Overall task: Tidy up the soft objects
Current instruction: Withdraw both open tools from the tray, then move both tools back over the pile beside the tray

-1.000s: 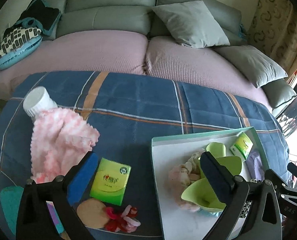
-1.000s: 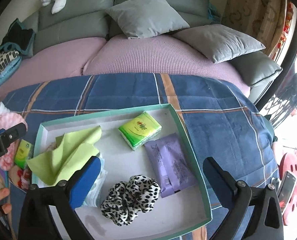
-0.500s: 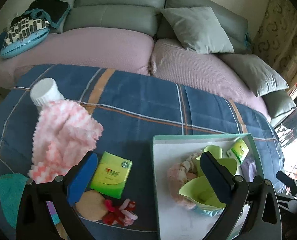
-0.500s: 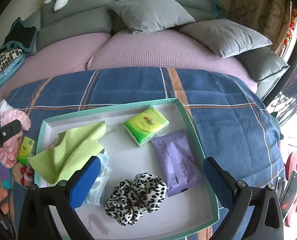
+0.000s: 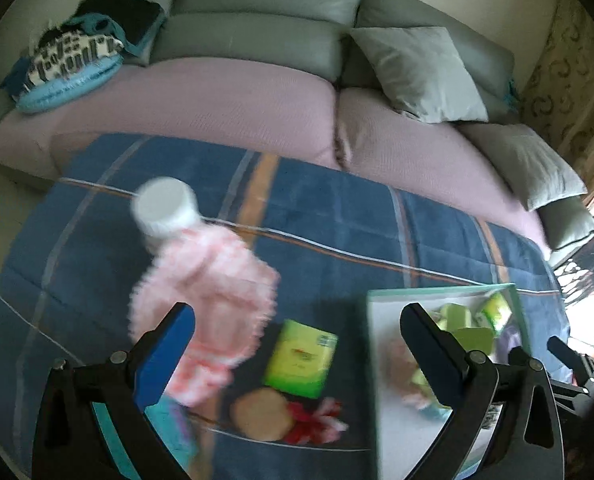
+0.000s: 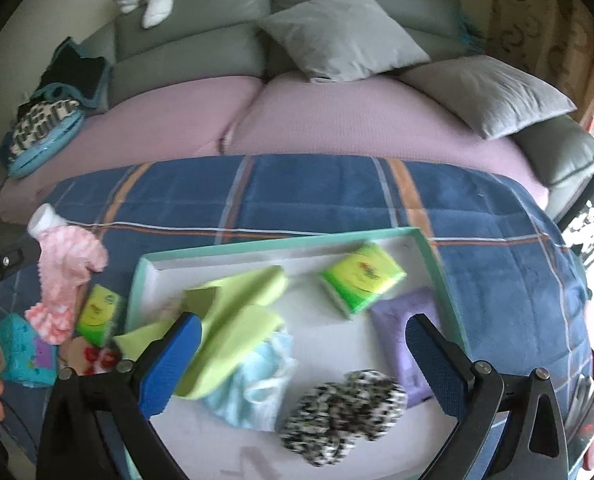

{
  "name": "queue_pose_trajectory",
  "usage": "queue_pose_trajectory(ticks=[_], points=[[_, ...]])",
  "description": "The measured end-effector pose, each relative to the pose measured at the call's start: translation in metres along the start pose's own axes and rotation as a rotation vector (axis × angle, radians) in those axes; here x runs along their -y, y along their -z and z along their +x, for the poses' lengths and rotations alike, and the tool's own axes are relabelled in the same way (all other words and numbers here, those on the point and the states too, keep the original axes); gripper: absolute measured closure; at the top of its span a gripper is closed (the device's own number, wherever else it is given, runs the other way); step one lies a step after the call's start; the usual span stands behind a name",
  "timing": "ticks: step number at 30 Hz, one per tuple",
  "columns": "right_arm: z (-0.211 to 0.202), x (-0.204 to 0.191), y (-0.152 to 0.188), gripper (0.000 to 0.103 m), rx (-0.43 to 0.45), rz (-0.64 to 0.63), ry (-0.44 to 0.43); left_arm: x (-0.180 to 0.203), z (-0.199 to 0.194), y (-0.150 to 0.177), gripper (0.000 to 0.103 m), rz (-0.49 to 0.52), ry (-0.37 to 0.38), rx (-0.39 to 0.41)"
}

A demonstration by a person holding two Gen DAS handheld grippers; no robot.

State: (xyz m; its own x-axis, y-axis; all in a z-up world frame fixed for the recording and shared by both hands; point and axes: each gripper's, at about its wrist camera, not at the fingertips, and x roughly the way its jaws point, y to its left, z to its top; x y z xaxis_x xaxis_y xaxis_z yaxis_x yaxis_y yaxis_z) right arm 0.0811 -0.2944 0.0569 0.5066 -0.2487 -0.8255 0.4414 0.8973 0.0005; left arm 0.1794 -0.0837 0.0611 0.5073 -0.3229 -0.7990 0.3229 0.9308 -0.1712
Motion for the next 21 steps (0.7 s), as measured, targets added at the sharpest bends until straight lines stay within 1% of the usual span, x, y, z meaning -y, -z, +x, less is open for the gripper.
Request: queue_pose_trajectory(ticks=[4,7,9,16,21], points=[[-0.002,-0.024,-0.002,0.0,0.006,-0.044,-0.036,-0.029,-0.009,-0.006,0.001,-0.033,-0.015,0.002],[-0.002,-0.037,-0.003,0.0,0.008,-0.069,-0.06,-0.049,-0.011,-0.008,0.001,-0.045,-0.052,-0.002],[-0.002,-0.046,-0.003,0.0,0.007,-0.084,-0.074,-0.062,-0.011,-0.009,0.001,-0.065,-0.063,-0.007],[0.002,-0.076,-0.003,0.0,-0.003,-0.137,-0.116,-0.108,-0.007,-0.006,0.001,-0.141,-0.078,-0.019],[0.008,-0.101,0.0,0.0,-0.024,-0.18,-0.145,-0.133,-0.007,-0.006,0.001,-0.163,-0.104,-0.011]])
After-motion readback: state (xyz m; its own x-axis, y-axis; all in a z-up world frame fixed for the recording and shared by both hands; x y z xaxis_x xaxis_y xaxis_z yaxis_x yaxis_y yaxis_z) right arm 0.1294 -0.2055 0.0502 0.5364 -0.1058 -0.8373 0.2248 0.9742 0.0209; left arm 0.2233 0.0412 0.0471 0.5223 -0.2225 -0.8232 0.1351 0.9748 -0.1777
